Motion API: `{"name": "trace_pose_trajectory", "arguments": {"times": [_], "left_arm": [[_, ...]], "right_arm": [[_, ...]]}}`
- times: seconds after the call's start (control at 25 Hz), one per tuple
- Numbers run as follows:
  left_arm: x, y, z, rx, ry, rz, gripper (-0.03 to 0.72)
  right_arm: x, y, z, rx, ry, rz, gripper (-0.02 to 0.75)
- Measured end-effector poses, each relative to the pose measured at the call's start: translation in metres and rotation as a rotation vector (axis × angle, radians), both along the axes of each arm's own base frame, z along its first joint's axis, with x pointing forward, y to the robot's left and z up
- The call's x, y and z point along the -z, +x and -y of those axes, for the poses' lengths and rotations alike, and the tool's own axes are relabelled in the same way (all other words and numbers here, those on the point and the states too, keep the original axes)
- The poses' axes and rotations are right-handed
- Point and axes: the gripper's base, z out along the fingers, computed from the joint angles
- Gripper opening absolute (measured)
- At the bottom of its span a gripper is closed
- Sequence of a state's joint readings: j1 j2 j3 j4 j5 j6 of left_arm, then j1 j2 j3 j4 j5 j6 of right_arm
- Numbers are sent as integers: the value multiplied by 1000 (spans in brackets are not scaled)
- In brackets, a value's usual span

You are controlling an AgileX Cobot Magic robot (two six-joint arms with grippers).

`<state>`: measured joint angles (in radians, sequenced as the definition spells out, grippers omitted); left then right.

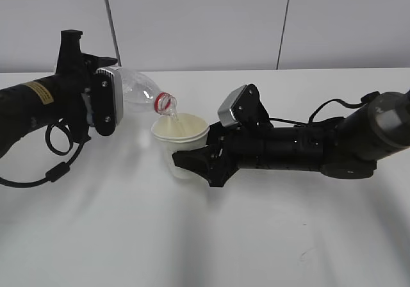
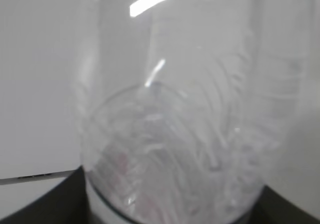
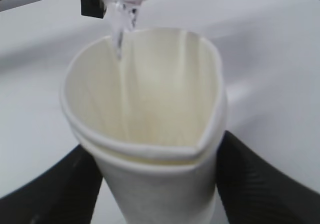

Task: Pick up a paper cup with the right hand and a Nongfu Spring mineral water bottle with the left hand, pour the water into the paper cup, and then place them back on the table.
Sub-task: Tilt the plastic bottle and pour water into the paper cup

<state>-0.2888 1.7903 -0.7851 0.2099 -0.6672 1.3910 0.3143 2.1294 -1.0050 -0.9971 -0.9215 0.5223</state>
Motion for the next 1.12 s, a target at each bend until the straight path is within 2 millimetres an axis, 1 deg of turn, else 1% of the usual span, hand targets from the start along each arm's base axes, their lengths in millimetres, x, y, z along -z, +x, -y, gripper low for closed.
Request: {"name": "trace_pose_trajectory", "arguments": {"times": [0.96, 1.12], "left_arm": [[0, 1, -2, -25, 7, 6, 397], [0, 1, -2, -25, 8, 7, 397]], "right_arm": [[0, 0, 0, 2, -3, -1, 507], [0, 0, 0, 2, -3, -1, 491]]}}
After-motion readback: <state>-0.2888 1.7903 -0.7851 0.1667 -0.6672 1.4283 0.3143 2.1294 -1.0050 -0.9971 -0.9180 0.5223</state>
